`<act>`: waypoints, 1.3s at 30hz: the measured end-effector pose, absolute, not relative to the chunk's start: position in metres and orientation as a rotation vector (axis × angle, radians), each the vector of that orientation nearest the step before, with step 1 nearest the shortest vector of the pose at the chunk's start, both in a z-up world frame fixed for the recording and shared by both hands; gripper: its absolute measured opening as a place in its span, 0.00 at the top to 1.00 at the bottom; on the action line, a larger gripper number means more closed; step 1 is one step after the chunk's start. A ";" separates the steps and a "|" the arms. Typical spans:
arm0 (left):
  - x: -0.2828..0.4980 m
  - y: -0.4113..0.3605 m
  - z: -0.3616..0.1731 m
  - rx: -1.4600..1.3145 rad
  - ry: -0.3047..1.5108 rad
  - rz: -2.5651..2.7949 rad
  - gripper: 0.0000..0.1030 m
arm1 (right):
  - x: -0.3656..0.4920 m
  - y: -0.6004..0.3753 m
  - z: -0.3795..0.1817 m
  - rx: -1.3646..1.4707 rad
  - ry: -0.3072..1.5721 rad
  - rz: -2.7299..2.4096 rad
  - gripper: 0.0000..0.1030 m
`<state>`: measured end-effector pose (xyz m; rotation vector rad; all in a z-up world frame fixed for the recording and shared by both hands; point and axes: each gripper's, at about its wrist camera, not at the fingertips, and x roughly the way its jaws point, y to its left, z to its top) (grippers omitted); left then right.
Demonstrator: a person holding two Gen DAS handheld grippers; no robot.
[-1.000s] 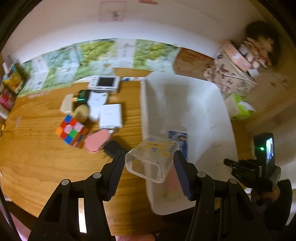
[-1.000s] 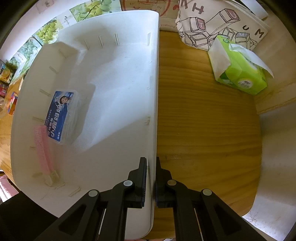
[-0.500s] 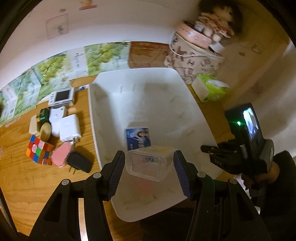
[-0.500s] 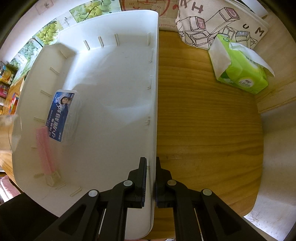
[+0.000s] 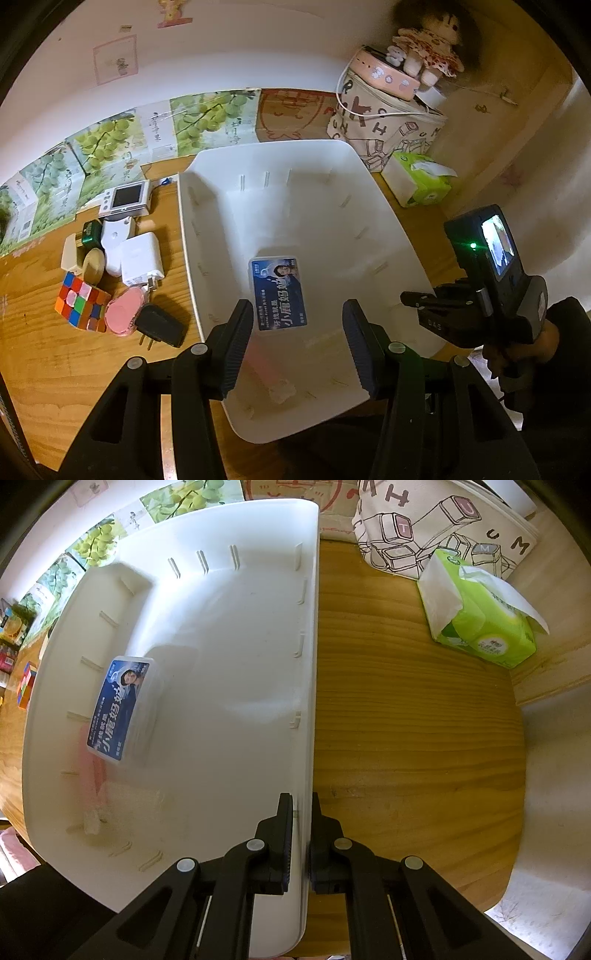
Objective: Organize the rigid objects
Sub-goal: 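Carry the clear plastic box over the tray with the left gripper, then open the left gripper to drop the clear box into the tray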
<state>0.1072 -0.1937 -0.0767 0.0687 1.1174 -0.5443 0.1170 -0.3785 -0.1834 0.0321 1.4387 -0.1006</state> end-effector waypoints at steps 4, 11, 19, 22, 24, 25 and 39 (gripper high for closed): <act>0.108 -0.186 -0.077 0.056 1.118 -0.510 0.47 | 0.117 -0.385 -0.186 0.040 1.439 -0.094 0.94; 0.111 -0.162 -0.078 0.014 1.122 -0.427 0.45 | 0.118 -0.393 -0.187 0.054 1.438 -0.087 0.96; 0.114 -0.126 -0.080 -0.055 1.115 -0.325 0.35 | 0.123 -0.395 -0.188 0.049 1.444 -0.087 0.96; 0.116 -0.112 -0.081 -0.080 1.113 -0.287 0.32 | 0.123 -0.393 -0.186 0.043 1.447 -0.090 0.96; 0.117 -0.102 -0.083 -0.095 1.116 -0.259 0.29 | 0.125 -0.391 -0.187 0.039 1.450 -0.093 0.96; 0.119 -0.097 -0.085 -0.107 1.123 -0.243 0.27 | 0.126 -0.390 -0.187 0.037 1.452 -0.095 0.96; 0.131 -0.048 -0.117 -0.209 1.218 -0.084 0.20 | 0.141 -0.379 -0.191 0.012 1.480 -0.114 0.95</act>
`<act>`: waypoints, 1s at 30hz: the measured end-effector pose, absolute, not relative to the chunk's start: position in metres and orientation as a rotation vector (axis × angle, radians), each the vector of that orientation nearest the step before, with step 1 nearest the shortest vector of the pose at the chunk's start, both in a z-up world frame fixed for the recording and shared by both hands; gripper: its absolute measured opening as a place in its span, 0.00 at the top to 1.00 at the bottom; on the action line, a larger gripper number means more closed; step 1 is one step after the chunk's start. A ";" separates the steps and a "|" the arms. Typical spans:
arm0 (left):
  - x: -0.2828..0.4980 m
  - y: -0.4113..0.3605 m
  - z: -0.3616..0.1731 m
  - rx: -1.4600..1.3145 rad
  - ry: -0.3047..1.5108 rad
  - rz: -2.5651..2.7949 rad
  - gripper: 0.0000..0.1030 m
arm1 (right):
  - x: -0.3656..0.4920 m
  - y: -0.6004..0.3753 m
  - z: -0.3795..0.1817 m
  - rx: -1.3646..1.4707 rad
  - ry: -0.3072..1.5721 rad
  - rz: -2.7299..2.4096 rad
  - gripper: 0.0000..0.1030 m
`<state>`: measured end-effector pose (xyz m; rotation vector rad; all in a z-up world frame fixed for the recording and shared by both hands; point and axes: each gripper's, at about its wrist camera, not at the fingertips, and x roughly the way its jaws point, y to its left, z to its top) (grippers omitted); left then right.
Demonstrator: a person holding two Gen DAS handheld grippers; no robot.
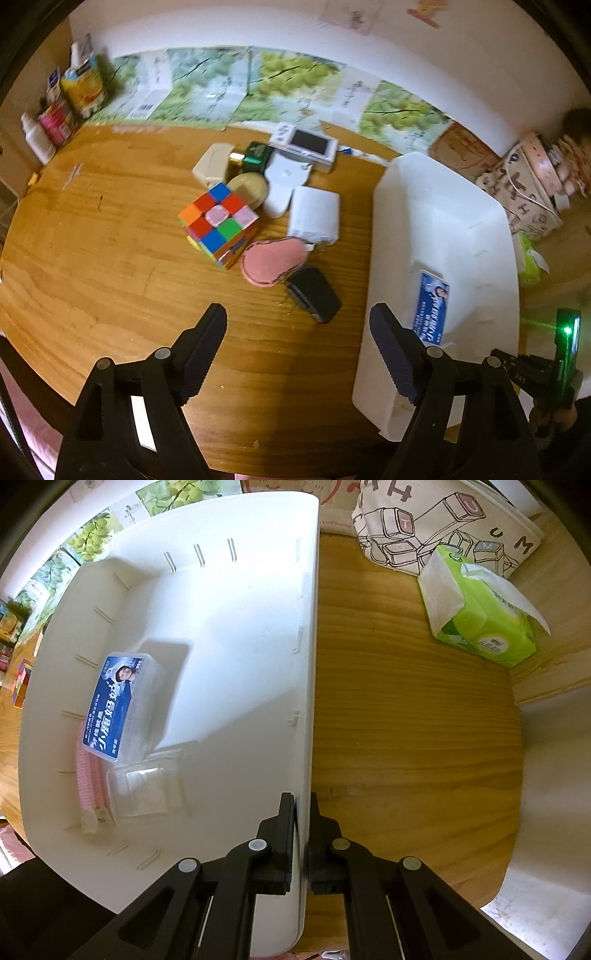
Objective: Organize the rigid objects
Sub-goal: 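Open the left gripper to drop the clear box into the tray, then move the left gripper back to the black plug charger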
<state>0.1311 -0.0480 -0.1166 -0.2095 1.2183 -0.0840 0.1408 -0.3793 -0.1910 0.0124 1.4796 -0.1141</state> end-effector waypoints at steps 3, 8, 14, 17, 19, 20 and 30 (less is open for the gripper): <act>0.131 -0.040 -0.125 -0.236 1.238 -0.065 0.17 | 0.146 -0.378 -0.193 0.010 1.485 -0.116 0.95; 0.134 -0.032 -0.140 -0.259 1.274 -0.043 0.17 | 0.149 -0.374 -0.194 0.002 1.489 -0.117 0.94; 0.139 -0.024 -0.157 -0.279 1.311 -0.014 0.17 | 0.150 -0.372 -0.194 -0.004 1.497 -0.120 0.94; 0.142 -0.019 -0.165 -0.287 1.325 0.000 0.17 | 0.152 -0.372 -0.194 -0.006 1.502 -0.123 0.94; 0.144 -0.016 -0.170 -0.291 1.332 0.010 0.17 | 0.153 -0.372 -0.194 -0.007 1.504 -0.125 0.94; 0.146 -0.014 -0.171 -0.294 1.333 0.015 0.17 | 0.154 -0.372 -0.194 -0.007 1.505 -0.126 0.94; 0.165 -0.002 -0.188 -0.355 1.372 0.018 0.17 | 0.159 -0.378 -0.194 0.009 1.518 -0.143 0.93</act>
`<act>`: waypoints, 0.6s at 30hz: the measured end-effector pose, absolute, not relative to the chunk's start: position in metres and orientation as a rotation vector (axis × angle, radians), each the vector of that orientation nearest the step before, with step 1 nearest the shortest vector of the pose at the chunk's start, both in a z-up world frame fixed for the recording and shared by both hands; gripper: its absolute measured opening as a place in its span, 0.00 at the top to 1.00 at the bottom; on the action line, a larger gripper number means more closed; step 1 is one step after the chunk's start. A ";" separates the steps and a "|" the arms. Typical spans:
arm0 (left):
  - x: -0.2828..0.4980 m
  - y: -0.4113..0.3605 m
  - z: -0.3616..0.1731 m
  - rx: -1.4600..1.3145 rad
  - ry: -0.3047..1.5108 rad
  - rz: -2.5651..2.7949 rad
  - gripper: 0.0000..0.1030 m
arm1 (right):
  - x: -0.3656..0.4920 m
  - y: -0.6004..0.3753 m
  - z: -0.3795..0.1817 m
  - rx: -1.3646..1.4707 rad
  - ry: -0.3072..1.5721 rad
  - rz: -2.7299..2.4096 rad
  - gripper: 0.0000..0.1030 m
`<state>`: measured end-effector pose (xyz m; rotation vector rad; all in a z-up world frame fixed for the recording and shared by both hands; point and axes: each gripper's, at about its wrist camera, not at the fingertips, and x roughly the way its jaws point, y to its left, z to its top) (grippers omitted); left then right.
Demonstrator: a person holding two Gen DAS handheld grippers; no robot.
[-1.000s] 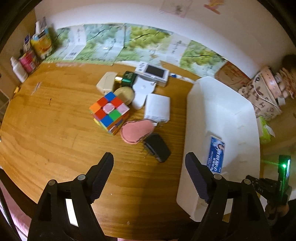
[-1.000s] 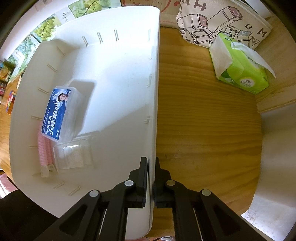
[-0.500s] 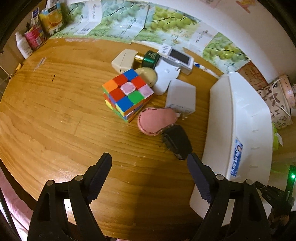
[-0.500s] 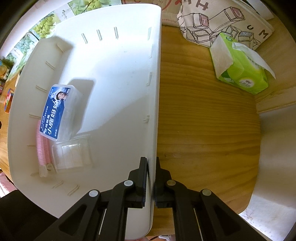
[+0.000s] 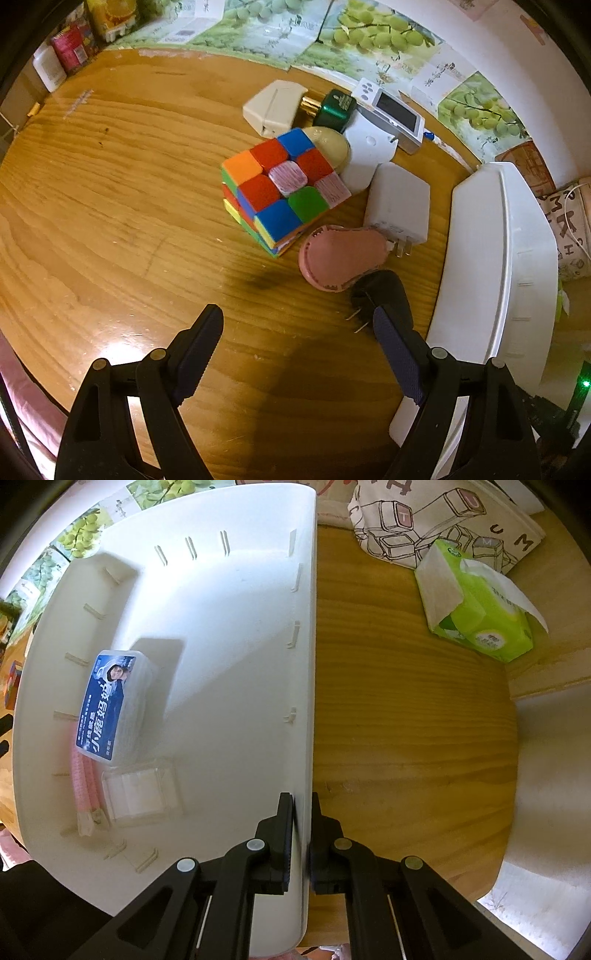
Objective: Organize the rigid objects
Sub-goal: 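Move the left gripper back to the black plug charger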
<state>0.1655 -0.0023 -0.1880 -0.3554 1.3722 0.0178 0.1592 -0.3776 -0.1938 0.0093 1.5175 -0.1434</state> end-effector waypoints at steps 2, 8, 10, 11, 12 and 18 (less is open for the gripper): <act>0.170 -0.005 -0.191 -0.377 1.390 -0.005 0.17 | 0.160 -0.380 -0.194 0.015 1.519 -0.148 0.93; 0.178 -0.016 -0.202 -0.406 1.444 -0.046 0.17 | 0.162 -0.386 -0.194 0.026 1.526 -0.159 0.93; 0.180 -0.018 -0.207 -0.431 1.460 -0.052 0.17 | 0.162 -0.388 -0.193 0.030 1.526 -0.161 0.93; 0.181 -0.019 -0.208 -0.443 1.466 -0.053 0.17 | 0.162 -0.388 -0.193 0.032 1.527 -0.162 0.93; 0.182 -0.021 -0.210 -0.452 1.476 -0.058 0.17 | 0.162 -0.389 -0.193 0.033 1.527 -0.163 0.93; 0.187 -0.031 -0.211 -0.507 1.496 -0.061 0.17 | 0.163 -0.391 -0.194 0.035 1.528 -0.162 0.93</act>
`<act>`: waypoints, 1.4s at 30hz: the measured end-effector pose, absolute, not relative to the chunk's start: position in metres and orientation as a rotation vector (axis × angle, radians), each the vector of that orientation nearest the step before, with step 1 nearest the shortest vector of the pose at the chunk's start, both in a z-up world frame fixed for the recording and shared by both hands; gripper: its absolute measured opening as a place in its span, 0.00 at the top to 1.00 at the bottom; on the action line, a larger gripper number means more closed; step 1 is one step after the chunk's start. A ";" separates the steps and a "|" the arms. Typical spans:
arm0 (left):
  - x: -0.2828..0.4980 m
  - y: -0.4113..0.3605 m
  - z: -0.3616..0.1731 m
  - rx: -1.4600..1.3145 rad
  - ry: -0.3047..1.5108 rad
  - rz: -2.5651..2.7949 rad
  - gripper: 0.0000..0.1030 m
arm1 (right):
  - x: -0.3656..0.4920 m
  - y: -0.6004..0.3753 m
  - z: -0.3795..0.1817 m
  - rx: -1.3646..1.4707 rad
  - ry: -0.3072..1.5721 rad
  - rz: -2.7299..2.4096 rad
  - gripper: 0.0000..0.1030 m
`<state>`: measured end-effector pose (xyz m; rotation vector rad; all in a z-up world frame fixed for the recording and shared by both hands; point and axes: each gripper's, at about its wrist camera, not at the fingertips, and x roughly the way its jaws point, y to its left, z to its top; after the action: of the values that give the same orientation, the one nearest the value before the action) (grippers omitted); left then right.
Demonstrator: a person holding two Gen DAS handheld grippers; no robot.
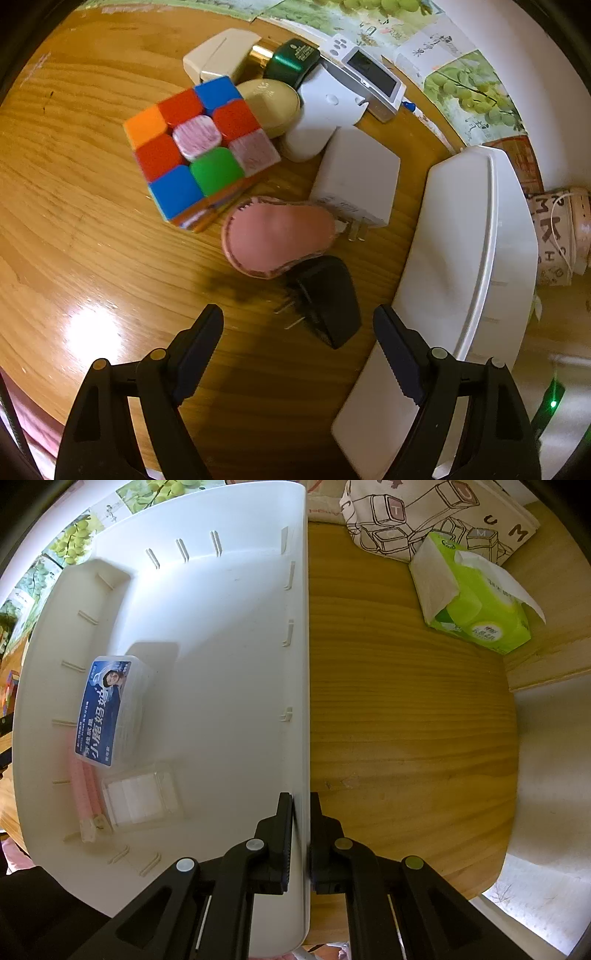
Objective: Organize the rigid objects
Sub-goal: 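Move the left gripper back to the black plug charger, then close the left gripper on the black plug charger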
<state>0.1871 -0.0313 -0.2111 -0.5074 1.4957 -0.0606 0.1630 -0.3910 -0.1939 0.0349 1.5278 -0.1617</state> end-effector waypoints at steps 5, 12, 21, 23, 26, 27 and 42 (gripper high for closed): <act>0.193 -0.039 -0.214 -0.527 1.538 -0.033 0.17 | 0.163 -0.392 -0.194 0.034 1.528 -0.162 0.93; 0.205 -0.045 -0.226 -0.564 1.615 0.042 0.17 | 0.163 -0.392 -0.194 0.032 1.528 -0.159 0.93; 0.216 -0.052 -0.240 -0.576 1.679 0.100 0.18 | 0.163 -0.390 -0.194 0.019 1.553 -0.118 0.93; 0.221 -0.057 -0.243 -0.574 1.687 0.111 0.18 | 0.161 -0.389 -0.196 0.020 1.552 -0.119 0.93; 0.227 -0.063 -0.246 -0.561 1.700 0.130 0.21 | 0.161 -0.388 -0.196 0.021 1.552 -0.119 0.93; 0.231 -0.066 -0.248 -0.552 1.704 0.134 0.21 | 0.161 -0.388 -0.196 0.022 1.552 -0.119 0.93; 0.246 -0.085 -0.248 -0.491 1.695 0.153 0.41 | 0.162 -0.386 -0.194 0.021 1.552 -0.115 0.93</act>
<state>0.2462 -0.0846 -0.2479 -0.4912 1.6949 0.1534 0.1622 -0.3864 -0.1935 0.0213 1.5522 -0.1155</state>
